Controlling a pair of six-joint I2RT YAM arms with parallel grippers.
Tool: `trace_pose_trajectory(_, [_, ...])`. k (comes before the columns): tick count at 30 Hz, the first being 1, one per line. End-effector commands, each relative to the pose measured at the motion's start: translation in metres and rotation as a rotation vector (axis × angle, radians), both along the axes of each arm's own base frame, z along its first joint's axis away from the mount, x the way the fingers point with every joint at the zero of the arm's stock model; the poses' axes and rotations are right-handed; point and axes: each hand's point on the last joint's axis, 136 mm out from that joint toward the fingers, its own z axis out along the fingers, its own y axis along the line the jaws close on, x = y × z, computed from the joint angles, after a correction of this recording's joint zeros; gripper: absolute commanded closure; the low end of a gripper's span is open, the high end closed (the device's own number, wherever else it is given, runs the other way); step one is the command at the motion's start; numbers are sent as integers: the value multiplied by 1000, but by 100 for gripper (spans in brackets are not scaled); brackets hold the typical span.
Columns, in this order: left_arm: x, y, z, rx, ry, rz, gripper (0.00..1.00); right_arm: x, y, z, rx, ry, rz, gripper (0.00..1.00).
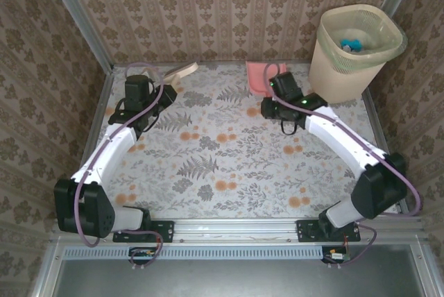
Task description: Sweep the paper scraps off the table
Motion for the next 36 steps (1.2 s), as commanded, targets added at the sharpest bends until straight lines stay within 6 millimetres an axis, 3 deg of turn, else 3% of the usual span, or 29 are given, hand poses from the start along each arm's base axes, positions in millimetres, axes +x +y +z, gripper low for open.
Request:
trace_pose_trajectory(1, [9, -4, 12, -9, -59, 14, 100, 10, 8, -28, -29, -18, 1, 100])
trace_pose_trajectory(5, [16, -11, 2, 24, -48, 15, 100, 15, 17, -70, -11, 58, -12, 100])
trace_pose_trajectory(9, [27, -24, -13, 84, -37, -3, 100, 22, 31, -102, 30, 120, -14, 100])
trace_pose_trajectory(15, [47, -46, -42, 181, 38, -52, 100, 29, 33, -143, 6, 180, -38, 100])
trace_pose_trajectory(22, [53, -66, -71, 271, 113, -75, 100, 28, 28, -165, -13, 178, -56, 100])
trace_pose_trajectory(25, [53, -68, -83, 285, 158, -72, 100, 30, 27, -171, -28, 181, -56, 93])
trace_pose_trajectory(29, [48, -58, -96, 378, 174, -10, 100, 30, 28, -173, -27, 190, -53, 91])
trace_pose_trajectory(30, [42, -67, -99, 400, 168, -21, 100, 29, 30, -173, -20, 191, -49, 89])
trace_pose_trajectory(36, [30, -72, -118, 414, 215, -10, 100, 31, 28, -177, -40, 195, -52, 86])
